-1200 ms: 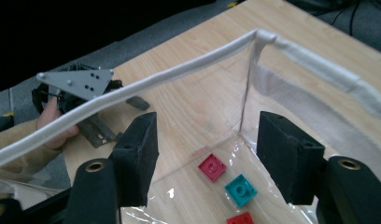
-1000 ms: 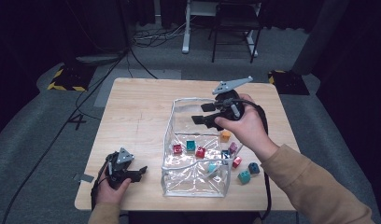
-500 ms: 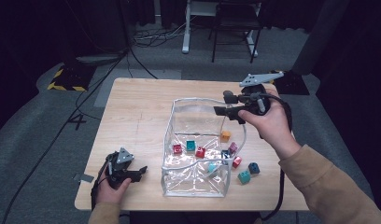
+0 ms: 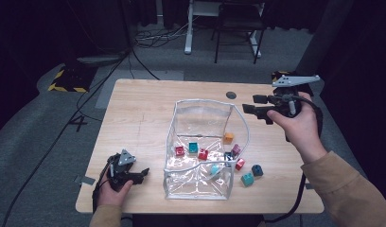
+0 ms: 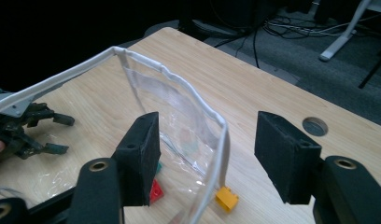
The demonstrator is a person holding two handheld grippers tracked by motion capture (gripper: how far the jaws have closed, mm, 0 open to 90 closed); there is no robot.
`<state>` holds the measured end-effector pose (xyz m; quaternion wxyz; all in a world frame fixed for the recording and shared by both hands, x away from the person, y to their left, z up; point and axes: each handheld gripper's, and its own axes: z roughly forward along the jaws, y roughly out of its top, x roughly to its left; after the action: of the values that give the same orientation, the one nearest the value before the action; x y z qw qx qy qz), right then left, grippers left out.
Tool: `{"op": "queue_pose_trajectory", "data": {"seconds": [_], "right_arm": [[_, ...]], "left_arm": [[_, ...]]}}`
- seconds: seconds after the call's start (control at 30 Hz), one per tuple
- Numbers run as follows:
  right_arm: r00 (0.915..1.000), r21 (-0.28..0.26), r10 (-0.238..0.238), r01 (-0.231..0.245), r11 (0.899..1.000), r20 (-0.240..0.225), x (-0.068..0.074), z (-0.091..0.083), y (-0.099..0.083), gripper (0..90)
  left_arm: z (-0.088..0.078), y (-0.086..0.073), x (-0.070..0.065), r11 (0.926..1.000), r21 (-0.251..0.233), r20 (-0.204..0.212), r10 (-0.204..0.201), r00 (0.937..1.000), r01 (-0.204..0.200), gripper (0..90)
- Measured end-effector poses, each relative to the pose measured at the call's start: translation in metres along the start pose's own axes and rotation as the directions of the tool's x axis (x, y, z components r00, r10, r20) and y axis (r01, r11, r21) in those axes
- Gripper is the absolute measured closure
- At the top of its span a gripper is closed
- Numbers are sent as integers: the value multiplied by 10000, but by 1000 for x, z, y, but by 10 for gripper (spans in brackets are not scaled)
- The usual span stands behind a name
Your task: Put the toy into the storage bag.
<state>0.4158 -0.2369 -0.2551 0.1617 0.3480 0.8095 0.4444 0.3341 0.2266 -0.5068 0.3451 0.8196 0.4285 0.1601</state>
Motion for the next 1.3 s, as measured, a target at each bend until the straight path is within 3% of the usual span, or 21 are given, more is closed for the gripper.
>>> {"op": "queue_pose_trajectory", "data": {"seconds": [0.6, 0.87, 1.3], "right_arm": [[9947, 150, 688, -701, 9974, 770, -29, -24, -30, 396], [9901, 488, 925, -981, 9940, 1058, -37, -18, -59, 377], [9810, 1200, 1455, -1610, 9796, 1283, -46, -6, -118, 347]], "left_arm": [[0, 0, 0, 10000, 13, -23, 16, 10000, -16, 240], [0, 0, 0, 10000, 11, -22, 18, 10000, -18, 240], [0, 0, 0, 10000, 9, -30, 32, 10000, -31, 240]]}}
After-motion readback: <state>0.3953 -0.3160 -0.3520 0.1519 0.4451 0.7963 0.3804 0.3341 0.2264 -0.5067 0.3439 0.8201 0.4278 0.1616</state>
